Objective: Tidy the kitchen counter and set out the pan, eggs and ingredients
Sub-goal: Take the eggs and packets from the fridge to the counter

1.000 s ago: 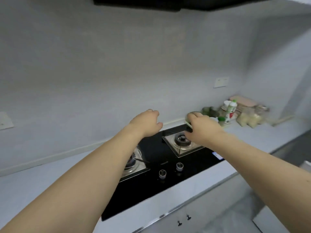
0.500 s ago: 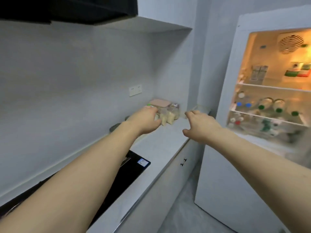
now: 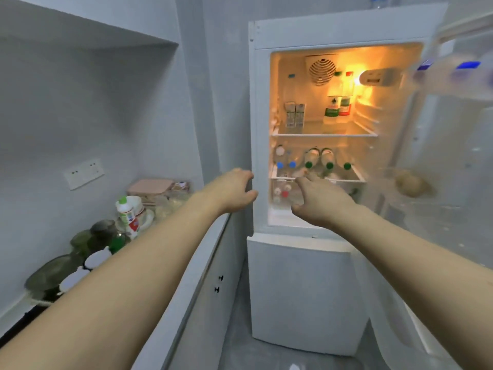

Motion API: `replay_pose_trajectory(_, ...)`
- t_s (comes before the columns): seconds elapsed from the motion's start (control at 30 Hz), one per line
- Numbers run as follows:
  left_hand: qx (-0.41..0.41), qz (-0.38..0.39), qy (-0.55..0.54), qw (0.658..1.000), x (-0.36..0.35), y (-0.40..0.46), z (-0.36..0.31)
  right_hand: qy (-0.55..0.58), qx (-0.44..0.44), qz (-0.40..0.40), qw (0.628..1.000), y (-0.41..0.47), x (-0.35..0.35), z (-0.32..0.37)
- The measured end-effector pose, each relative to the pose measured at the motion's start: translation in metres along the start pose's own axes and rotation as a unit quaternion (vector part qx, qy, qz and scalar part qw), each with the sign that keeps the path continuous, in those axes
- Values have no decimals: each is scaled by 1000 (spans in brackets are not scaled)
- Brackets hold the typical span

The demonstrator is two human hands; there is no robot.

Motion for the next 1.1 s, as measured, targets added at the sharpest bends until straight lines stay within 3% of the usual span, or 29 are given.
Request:
replay_pose_trajectory(0.27,-163,18,-58,985,-12,123,-59,-12,-149,-65,987,41,32,-87)
replay_pose_trajectory(0.6,-346,33,-99,932,-24,194,-208,16,-358,-114,927,-11,67,-216)
replay_pose_trajectory(0.83,-398,22,-99,912,-25,236,-280,0,-368,-133,920,6,65,-247)
replay_pose_trajectory(1.1,-453,36,-100,885,-49,267,-325,-26,-403,-69,912,25,41,-268)
Point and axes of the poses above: each hand's wrist, its own y-axis towards the middle knuckle, its own x-axis out of the back of the hand, z = x × y, the point moved 10 cm from there along y, towards the middle knuckle, and after that the axes turned 7 degrees about y, right-handed, at the moved point
